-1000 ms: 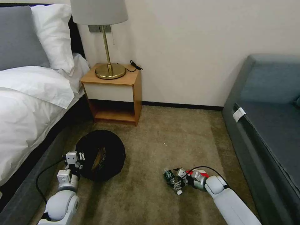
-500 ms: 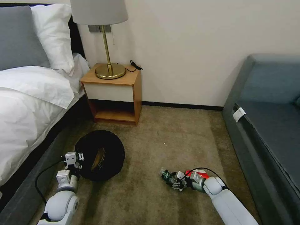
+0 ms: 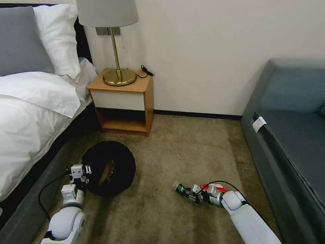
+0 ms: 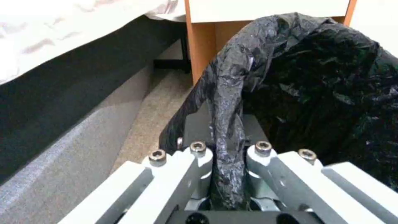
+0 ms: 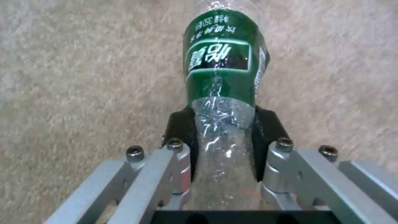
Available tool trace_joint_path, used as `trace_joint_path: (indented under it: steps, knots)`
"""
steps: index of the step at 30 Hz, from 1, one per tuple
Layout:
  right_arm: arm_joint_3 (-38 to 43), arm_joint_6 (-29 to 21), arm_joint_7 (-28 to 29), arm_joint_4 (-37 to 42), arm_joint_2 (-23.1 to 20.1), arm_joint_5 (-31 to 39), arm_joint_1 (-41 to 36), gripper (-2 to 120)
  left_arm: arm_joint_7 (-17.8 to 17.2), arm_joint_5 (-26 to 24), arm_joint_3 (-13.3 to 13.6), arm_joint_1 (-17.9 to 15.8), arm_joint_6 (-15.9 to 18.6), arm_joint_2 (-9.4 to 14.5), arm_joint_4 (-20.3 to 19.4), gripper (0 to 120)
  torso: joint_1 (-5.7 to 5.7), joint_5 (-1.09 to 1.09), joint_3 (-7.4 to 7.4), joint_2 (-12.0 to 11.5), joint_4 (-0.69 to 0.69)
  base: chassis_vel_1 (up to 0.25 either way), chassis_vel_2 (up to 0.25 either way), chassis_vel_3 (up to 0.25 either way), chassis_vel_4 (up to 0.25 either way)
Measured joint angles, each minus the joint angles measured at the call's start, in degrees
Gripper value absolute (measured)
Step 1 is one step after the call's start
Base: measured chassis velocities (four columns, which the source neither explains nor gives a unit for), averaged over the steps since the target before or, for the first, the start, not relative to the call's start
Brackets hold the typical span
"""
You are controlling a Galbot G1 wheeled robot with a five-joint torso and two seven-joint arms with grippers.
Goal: Pick up the trash bin, then pick up the garbage on the floor and place it into the trash bin.
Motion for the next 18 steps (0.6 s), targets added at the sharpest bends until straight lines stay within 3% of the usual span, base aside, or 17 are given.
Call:
trace_joint_path:
  steps: [13, 18]
  knots:
    - [3.9, 0.5, 0.1, 3.0, 0.2, 3.5, -0.5, 20, 0.1, -0.2, 1.3, -0.1, -0.2, 0.0, -0.4, 4, 0.0, 0.0, 0.0, 0.0, 0.0, 0.0, 0.0, 0.0, 0.0]
    - [4.3, 3.7, 3.7, 3.7, 0.4, 9.9, 0.3, 20, 0.2, 0.2, 1.5, 0.0, -0.5, -0.6, -1.3, 4, 0.0, -0.01, 0.0, 0.0, -0.01, 0.0, 0.0, 0.0, 0.0]
